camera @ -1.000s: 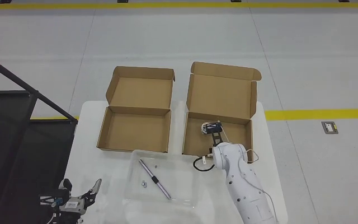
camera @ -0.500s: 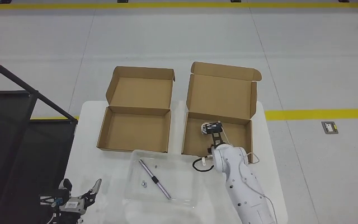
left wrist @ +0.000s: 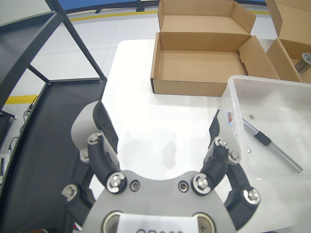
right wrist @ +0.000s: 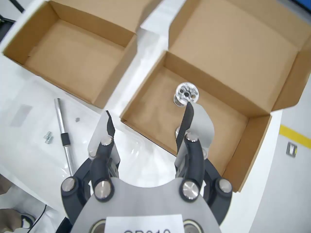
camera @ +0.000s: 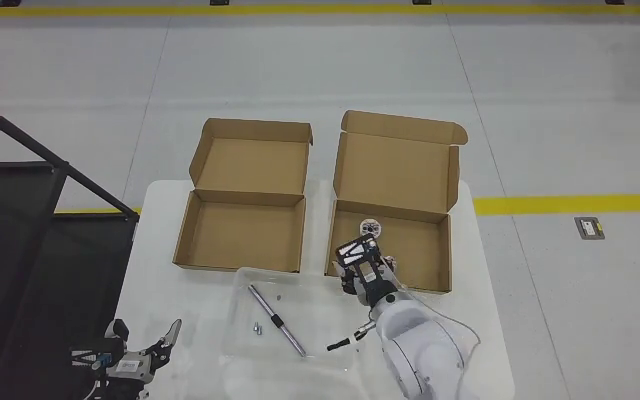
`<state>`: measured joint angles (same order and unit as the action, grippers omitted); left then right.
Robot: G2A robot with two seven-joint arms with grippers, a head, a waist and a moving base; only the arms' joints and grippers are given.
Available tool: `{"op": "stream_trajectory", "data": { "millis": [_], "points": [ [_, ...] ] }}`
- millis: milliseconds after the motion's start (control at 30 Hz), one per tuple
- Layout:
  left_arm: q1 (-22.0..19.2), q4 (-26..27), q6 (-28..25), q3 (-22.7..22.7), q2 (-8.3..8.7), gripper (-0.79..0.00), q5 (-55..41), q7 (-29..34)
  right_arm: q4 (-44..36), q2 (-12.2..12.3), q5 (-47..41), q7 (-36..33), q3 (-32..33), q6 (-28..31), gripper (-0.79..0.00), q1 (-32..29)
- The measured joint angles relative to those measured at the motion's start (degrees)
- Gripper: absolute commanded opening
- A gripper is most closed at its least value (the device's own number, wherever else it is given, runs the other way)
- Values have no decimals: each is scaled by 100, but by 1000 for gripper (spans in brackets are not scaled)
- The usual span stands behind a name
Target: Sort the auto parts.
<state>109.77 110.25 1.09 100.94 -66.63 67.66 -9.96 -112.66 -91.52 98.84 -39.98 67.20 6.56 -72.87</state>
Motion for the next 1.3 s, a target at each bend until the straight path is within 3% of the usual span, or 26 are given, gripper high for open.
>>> {"op": "stream_trajectory", "data": {
  "millis": [133,333,400,533,700,800,867,1300],
  "points": [
    [-37,40,8,-11,-22,0,88,-312,-469,75,249,1078,-129,166,-237,-619],
    [-119,241,-317,203,15,0,779,-551,-842,224,259,2230,-29,1032,-139,-1251],
    [-165,274,-511,298,51,0,1323,-606,-977,287,98,2537,174,1430,-65,-1455],
    [-368,308,-1008,403,129,0,2328,-651,-1188,409,-332,2974,685,2233,0,-1820],
    [-727,513,-1421,503,223,0,3531,-754,-1343,571,-907,3411,1481,3318,0,-2269],
    [-841,798,-2131,625,301,0,4024,-762,-1422,651,-980,3493,1890,3831,0,-2517],
    [-886,989,-2403,762,332,0,4194,-728,-1425,655,-974,3487,1909,3854,0,-2525],
    [-866,988,-2443,727,334,0,4163,-715,-1408,654,-989,3500,1874,3835,0,-2510]
  ]
}}
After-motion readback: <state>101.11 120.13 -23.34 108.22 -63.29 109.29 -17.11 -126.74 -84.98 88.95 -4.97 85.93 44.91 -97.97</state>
